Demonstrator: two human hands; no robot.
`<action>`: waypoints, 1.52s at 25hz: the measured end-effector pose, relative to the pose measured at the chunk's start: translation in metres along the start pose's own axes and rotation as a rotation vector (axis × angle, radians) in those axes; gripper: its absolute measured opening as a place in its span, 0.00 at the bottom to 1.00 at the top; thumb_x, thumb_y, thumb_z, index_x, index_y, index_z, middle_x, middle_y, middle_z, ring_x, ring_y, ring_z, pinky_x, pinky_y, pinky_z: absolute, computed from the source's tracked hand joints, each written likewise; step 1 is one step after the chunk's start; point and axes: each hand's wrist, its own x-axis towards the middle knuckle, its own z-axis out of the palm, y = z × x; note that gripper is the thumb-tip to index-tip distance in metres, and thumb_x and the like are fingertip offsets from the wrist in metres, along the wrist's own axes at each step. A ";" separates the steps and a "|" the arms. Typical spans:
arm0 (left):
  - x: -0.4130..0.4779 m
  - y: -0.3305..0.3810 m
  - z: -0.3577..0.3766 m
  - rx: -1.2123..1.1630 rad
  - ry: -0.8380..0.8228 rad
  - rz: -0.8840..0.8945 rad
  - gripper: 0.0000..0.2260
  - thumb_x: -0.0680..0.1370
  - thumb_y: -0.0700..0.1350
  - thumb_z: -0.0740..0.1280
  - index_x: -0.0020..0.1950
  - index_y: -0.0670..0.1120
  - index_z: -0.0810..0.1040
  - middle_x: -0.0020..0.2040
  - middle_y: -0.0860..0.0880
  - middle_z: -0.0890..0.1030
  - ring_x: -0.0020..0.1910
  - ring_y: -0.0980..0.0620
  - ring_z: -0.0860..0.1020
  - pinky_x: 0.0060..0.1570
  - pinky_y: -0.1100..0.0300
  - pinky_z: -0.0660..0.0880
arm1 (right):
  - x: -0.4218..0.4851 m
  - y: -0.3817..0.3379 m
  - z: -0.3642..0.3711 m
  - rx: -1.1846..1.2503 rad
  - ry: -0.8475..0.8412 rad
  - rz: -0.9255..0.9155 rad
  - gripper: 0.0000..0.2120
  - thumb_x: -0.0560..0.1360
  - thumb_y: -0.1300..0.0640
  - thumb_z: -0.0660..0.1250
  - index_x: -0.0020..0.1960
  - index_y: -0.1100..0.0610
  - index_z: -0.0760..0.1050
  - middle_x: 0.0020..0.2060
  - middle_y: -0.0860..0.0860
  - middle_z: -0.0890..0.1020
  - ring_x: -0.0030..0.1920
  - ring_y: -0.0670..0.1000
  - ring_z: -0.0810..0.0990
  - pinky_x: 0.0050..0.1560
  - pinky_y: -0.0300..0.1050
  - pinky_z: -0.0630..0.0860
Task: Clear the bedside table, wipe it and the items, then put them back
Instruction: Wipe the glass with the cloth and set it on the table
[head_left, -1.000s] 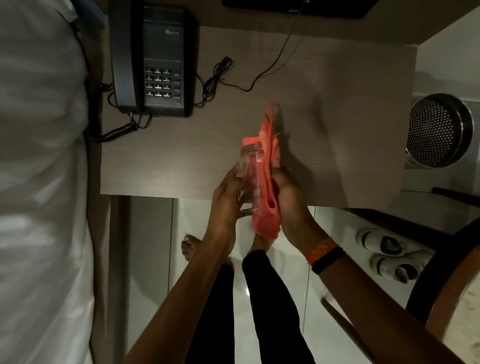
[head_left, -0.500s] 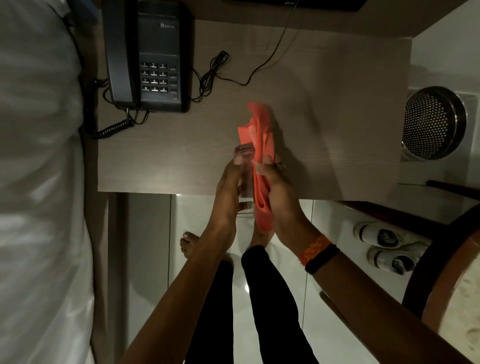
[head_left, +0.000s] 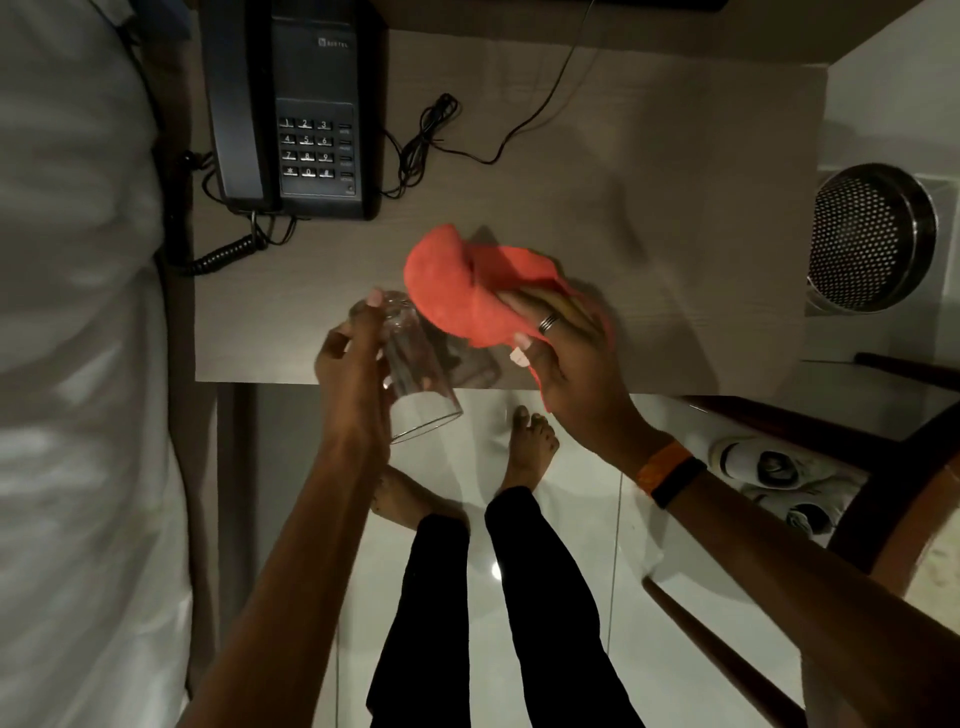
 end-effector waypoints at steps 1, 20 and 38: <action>0.002 0.002 -0.008 0.009 0.041 0.020 0.26 0.78 0.58 0.68 0.67 0.40 0.75 0.57 0.44 0.85 0.52 0.46 0.86 0.45 0.49 0.84 | 0.000 0.014 0.008 -0.222 -0.068 -0.115 0.22 0.80 0.59 0.63 0.73 0.48 0.72 0.73 0.50 0.74 0.72 0.54 0.71 0.72 0.57 0.65; 0.003 0.008 0.230 0.293 -0.731 0.312 0.31 0.78 0.44 0.70 0.79 0.51 0.63 0.67 0.43 0.79 0.64 0.41 0.80 0.62 0.44 0.78 | 0.050 0.085 -0.163 0.751 -0.075 0.428 0.43 0.70 0.68 0.76 0.74 0.46 0.57 0.69 0.62 0.75 0.62 0.53 0.81 0.60 0.48 0.81; 0.082 -0.002 0.383 0.765 -0.745 0.972 0.38 0.75 0.55 0.65 0.79 0.40 0.57 0.71 0.39 0.73 0.68 0.45 0.75 0.64 0.61 0.73 | 0.121 0.223 -0.167 0.385 0.408 0.308 0.40 0.76 0.61 0.69 0.80 0.60 0.50 0.67 0.58 0.78 0.66 0.52 0.79 0.68 0.56 0.77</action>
